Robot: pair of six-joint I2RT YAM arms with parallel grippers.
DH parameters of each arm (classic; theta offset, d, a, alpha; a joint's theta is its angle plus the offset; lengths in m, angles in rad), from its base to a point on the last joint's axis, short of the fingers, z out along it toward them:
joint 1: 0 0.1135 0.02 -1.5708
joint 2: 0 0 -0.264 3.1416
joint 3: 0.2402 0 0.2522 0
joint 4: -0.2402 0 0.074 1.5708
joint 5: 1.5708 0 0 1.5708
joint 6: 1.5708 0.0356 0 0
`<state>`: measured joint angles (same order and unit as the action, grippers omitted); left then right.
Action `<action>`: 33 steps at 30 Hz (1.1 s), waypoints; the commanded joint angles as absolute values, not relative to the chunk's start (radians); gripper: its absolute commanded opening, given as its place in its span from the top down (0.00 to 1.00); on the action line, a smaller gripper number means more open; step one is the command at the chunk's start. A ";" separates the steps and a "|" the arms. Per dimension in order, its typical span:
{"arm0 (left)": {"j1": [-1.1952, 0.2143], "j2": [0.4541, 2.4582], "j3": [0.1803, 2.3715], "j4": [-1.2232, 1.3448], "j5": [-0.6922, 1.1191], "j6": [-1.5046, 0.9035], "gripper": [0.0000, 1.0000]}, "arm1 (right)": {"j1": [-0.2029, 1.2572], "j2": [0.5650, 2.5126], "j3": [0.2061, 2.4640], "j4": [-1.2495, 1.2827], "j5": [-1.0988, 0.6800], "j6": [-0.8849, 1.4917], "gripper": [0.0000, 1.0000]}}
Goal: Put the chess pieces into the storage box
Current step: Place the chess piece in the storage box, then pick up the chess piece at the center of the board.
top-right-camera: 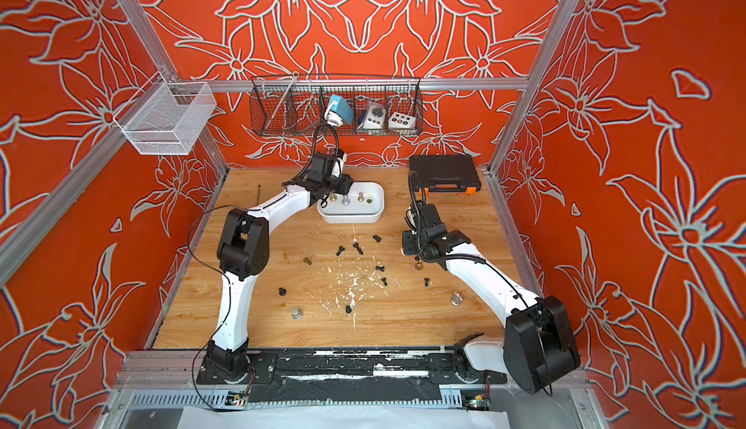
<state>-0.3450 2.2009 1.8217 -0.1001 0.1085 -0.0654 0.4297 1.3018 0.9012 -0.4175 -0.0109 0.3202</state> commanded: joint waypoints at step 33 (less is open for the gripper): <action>-0.344 1.686 1.312 0.087 0.197 -0.093 0.58 | 0.422 1.323 0.926 -0.453 -0.051 0.281 0.53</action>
<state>-0.3450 1.7348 1.3476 0.0509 0.1761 -0.0845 0.4297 1.3071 0.9001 -0.4263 -0.0311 0.2977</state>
